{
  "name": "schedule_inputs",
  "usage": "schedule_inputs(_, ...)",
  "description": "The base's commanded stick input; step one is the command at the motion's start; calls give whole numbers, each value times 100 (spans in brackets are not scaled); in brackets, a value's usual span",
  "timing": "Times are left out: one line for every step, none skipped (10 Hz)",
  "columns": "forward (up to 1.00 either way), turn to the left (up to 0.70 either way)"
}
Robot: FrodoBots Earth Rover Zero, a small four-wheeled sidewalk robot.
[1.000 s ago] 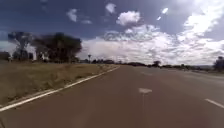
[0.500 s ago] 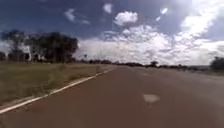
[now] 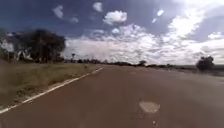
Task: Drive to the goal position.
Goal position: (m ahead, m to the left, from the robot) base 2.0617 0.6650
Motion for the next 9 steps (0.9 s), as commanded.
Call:
schedule_inputs(100,-36)
schedule_inputs(100,-31)
schedule_inputs(100,-19)
schedule_inputs(100,-8)
schedule_inputs(100,0)
schedule_inputs(100,0)
schedule_inputs(100,0)
schedule_inputs(100,0)
schedule_inputs(100,0)
